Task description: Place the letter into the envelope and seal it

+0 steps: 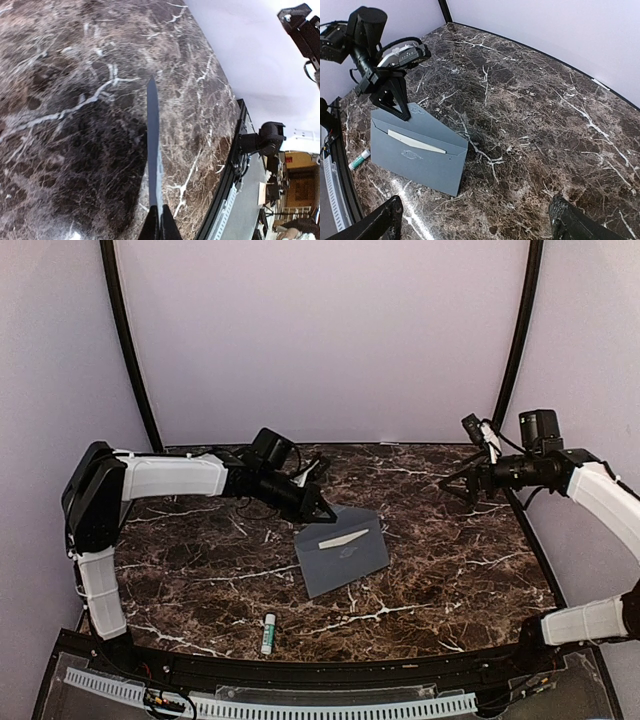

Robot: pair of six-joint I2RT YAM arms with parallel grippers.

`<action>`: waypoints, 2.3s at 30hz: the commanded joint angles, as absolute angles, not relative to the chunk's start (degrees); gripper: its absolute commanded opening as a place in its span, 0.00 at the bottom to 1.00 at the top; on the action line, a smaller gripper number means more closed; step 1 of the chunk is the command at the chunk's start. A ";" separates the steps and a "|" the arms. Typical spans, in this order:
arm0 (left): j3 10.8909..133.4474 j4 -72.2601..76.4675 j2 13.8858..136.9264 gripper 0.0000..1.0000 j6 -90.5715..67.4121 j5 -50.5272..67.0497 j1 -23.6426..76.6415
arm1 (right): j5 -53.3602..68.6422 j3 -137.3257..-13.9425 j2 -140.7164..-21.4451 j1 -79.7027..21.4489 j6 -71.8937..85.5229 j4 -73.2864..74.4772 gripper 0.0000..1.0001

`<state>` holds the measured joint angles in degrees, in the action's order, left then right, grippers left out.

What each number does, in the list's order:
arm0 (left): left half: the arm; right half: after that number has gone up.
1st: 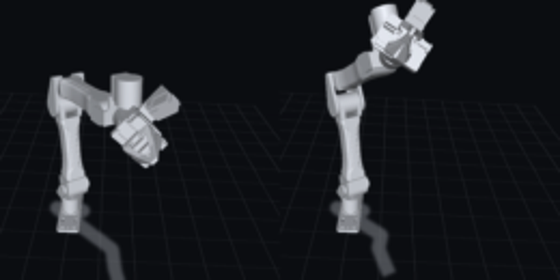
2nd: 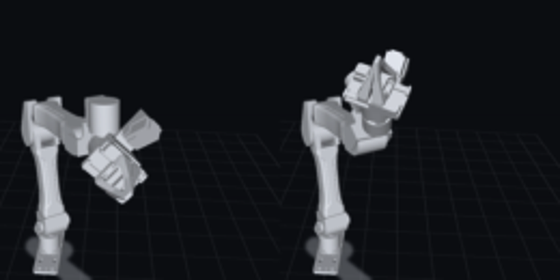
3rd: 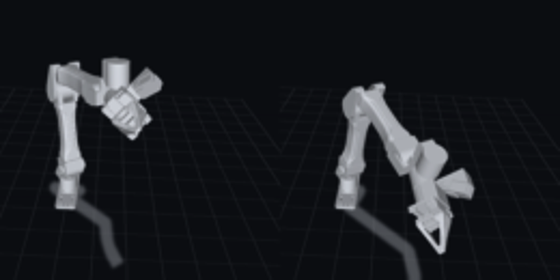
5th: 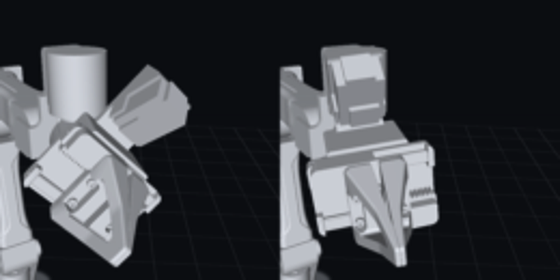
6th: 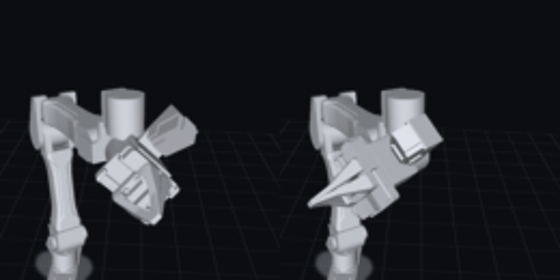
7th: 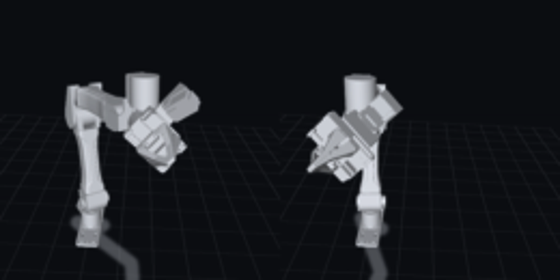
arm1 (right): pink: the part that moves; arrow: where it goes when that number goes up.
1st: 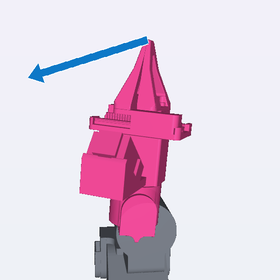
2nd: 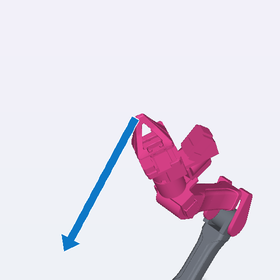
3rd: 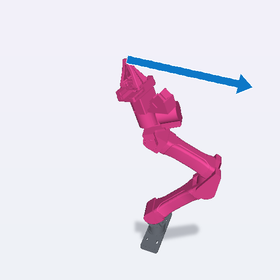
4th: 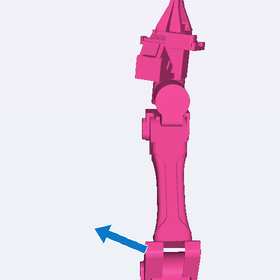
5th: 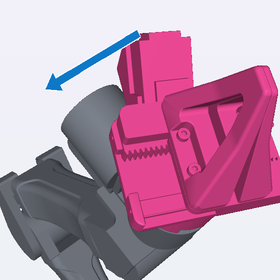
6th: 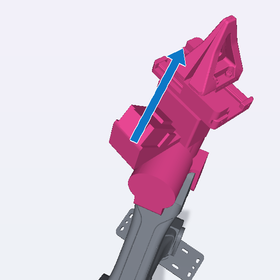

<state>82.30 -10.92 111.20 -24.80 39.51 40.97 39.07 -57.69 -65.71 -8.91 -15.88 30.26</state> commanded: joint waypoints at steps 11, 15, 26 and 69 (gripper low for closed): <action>52.71 26.85 96.24 0.00 -53.24 8.27 41.95 | 48.78 -52.29 -65.26 -5.35 -14.97 24.06 0.98; 47.13 31.93 95.38 0.00 -57.98 3.17 43.04 | 48.91 -52.20 -65.47 -5.36 -15.47 24.02 0.97; 46.66 14.37 91.42 0.98 -54.12 14.61 44.39 | 50.40 -51.95 -65.24 -5.34 -16.05 24.24 0.97; 94.93 -36.01 122.40 0.36 -16.10 27.02 34.80 | 51.76 -53.26 -67.61 -5.45 -22.21 29.45 0.91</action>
